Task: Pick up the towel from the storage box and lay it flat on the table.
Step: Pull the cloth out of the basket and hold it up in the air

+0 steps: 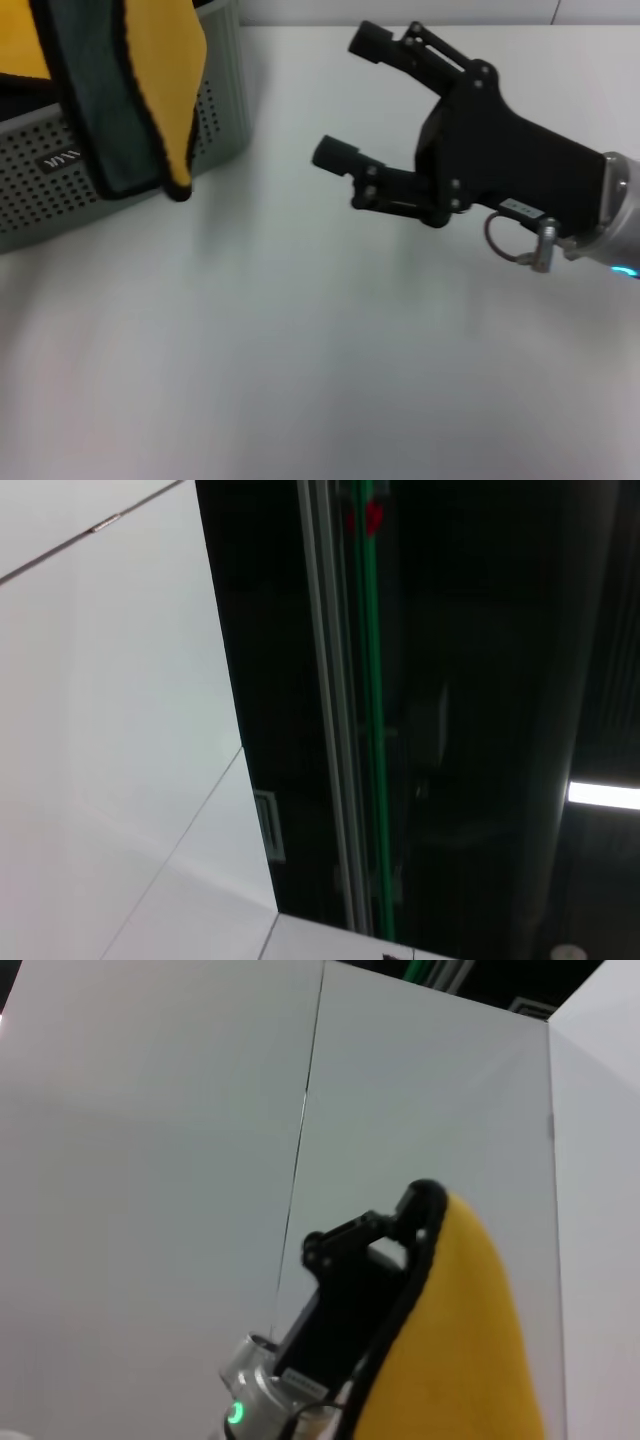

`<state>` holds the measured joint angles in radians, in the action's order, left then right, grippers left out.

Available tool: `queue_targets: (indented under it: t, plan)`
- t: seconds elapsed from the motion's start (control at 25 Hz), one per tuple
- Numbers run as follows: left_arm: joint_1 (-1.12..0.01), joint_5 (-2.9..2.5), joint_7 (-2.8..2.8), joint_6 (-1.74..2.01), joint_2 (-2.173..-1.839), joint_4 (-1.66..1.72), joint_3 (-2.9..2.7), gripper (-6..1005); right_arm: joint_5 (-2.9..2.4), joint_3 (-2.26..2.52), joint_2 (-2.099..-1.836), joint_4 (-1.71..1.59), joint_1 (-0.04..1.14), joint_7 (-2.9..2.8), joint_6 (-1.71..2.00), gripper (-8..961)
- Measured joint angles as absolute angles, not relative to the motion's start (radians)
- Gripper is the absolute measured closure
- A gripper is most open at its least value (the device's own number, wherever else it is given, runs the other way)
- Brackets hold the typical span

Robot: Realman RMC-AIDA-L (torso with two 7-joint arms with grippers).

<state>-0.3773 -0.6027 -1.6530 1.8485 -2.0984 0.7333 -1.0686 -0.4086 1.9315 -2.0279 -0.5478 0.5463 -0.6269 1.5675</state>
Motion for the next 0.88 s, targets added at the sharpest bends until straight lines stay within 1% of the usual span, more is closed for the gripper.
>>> queue_targets:
  t: [0.48, 0.88]
  plan:
    - [-0.472, -0.447, -1.513, 1.84, -2.101, 0.621, -1.203, 987, -0.323, 2.035, -2.028, -0.596, 0.578, -0.592, 1.428, 183]
    - [-0.52, -0.386, -1.466, 1.835, -2.102, 0.567, -1.244, 987, -0.256, 2.087, -2.028, -0.617, 0.598, -0.557, 1.353, 190]
